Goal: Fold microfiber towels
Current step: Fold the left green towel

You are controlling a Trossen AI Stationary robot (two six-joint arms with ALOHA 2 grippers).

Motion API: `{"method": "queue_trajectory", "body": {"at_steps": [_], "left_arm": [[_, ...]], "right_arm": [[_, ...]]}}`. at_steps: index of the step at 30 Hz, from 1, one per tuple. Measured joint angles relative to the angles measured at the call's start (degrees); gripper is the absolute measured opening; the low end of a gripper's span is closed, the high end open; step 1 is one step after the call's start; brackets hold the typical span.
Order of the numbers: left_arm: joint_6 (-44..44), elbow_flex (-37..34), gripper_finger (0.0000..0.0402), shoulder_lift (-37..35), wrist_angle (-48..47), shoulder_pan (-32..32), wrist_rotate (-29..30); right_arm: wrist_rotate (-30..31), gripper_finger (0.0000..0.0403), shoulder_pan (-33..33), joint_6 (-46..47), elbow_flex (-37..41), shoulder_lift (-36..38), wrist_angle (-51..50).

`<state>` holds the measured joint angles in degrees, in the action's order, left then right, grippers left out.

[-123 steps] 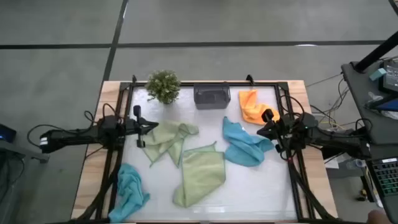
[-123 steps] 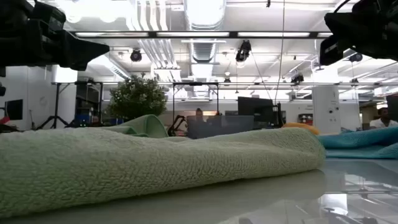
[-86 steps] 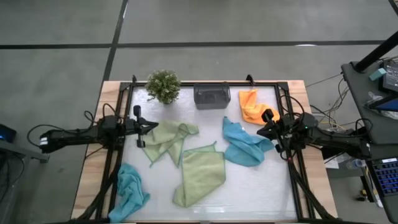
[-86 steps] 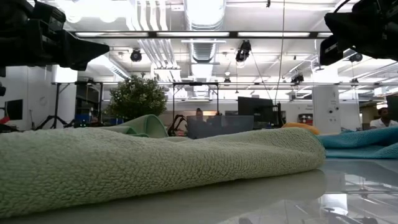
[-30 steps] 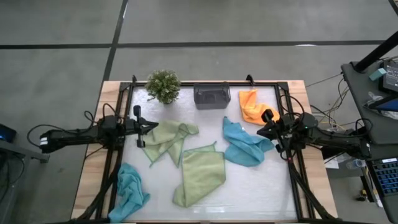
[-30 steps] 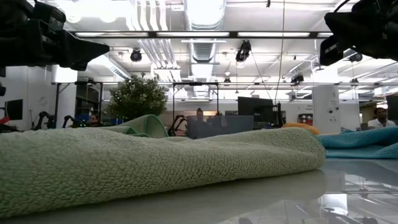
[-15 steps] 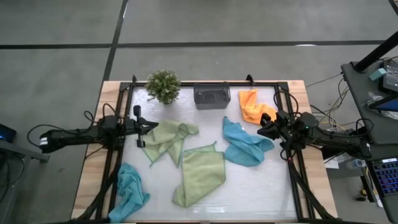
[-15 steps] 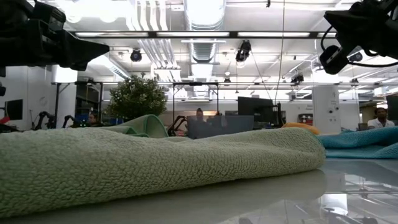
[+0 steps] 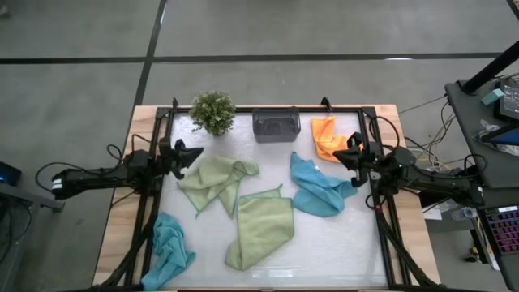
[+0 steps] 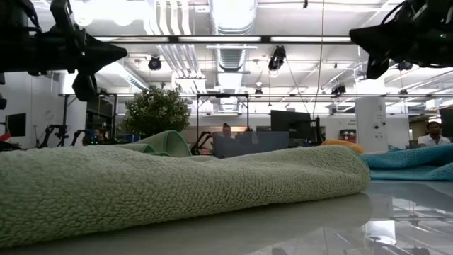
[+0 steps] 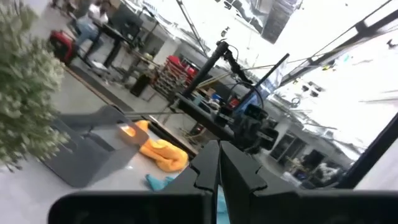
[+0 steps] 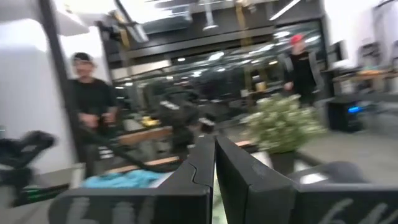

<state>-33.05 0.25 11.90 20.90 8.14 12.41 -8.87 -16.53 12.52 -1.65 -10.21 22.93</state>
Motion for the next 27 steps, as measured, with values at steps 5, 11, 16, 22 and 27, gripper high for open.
{"method": "queue_trajectory", "body": {"at_steps": [5, 11, 16, 22, 27], "left_arm": [[1.9, 0.0, 0.0000, 0.1, 1.5, 0.0, 1.9], [1.9, 0.2, 0.0000, 0.2, 1.2, 0.0, 1.9], [1.9, 0.3, 0.0000, 0.9, 1.2, 0.0, -0.7], [1.9, 4.4, 0.0000, 5.1, 1.6, -0.1, -3.1], [0.7, 8.4, 0.0000, 11.5, 1.1, -0.1, -3.1]], "right_arm": [[1.4, 0.0009, 0.0, -0.1, 0.0, -0.5, -0.1], [1.6, 0.0009, 0.0, -3.9, 0.0, -0.8, 0.0], [1.6, 0.0009, 0.0, -6.2, -0.1, -0.8, 0.1], [1.6, 0.0009, 0.0, -7.2, -0.1, -0.8, 0.1], [1.5, 0.0009, 0.0, -7.2, -0.1, -0.8, 0.1]]}}
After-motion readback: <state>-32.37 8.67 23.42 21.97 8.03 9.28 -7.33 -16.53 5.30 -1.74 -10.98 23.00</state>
